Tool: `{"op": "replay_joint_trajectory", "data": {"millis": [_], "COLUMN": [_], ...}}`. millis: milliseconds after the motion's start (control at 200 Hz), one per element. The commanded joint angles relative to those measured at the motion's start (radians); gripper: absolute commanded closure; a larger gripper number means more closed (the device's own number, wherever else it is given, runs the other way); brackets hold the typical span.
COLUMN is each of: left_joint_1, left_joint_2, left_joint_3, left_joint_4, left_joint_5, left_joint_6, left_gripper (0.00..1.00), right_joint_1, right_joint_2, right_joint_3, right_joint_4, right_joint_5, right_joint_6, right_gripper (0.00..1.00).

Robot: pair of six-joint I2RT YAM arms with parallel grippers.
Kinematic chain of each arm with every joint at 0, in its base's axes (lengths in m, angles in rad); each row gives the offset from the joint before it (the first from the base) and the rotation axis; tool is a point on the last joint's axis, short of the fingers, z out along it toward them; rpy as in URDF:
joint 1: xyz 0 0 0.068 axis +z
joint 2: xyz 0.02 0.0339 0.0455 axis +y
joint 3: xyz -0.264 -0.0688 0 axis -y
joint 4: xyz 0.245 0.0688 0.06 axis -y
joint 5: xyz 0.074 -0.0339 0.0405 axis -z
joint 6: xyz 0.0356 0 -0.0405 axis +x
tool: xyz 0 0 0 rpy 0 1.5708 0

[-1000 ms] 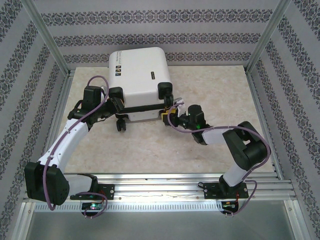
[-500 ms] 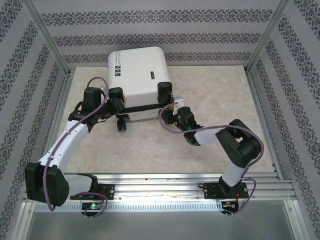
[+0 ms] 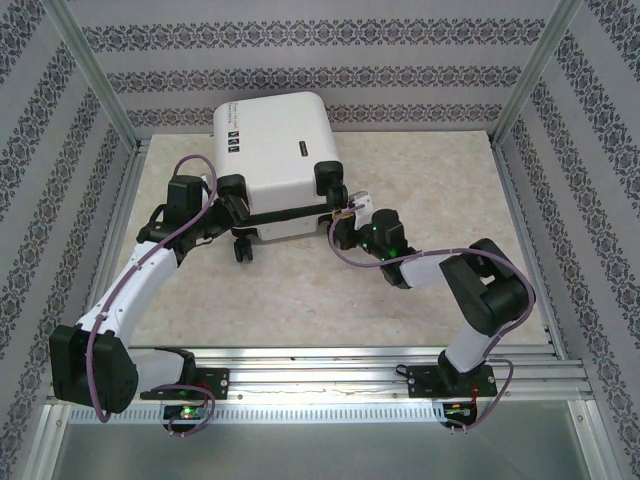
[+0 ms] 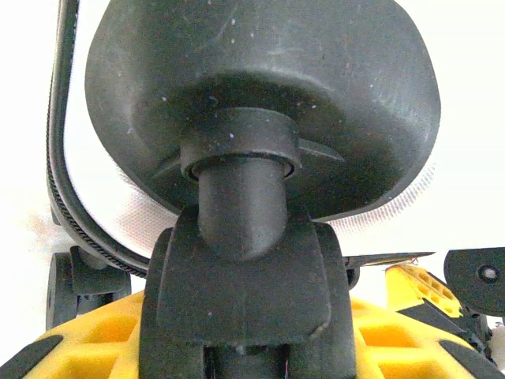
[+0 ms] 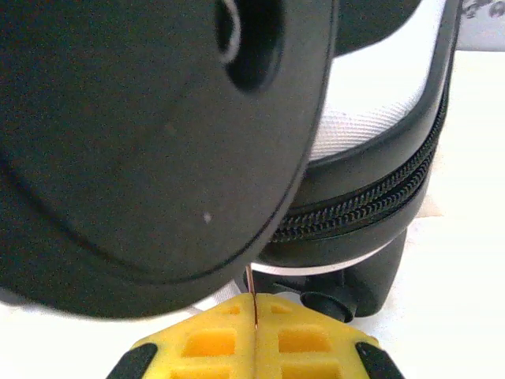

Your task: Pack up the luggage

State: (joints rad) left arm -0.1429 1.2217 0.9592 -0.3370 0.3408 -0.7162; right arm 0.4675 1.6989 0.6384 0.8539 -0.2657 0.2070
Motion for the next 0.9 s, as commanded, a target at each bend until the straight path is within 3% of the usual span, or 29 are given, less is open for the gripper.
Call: {"op": "replay_joint_trajectory", "data": {"millis": [0,405,670,894], "left_joint_1": [-0.007,-0.006,-0.006,-0.007], "left_joint_2": [-0.062,-0.061,-0.062,-0.064], "left_joint_3": [0.022,0.037,0.039,0.042], "left_joint_4": [0.159,0.14,0.137,0.133], "left_joint_5": [0.047,0.045,0.048,0.049], "left_joint_6": [0.019,0.033,0.031,0.032], "left_gripper": [0.96,0.96,0.96,0.96], "right_joint_1": [-0.058,-0.075,-0.075,-0.072], "right_joint_2": [-0.031,-0.01,0.021,0.042], "right_joint_3": [0.002,0.011,0.042,0.061], "right_joint_4": [0.042,0.036,0.039,0.038], "right_joint_5": [-0.22,-0.279,-0.274,-0.266], "right_joint_6": [-0.045,-0.036,-0.018,-0.009], "right_gripper": [1.0,1.0,0.81,0.74]}}
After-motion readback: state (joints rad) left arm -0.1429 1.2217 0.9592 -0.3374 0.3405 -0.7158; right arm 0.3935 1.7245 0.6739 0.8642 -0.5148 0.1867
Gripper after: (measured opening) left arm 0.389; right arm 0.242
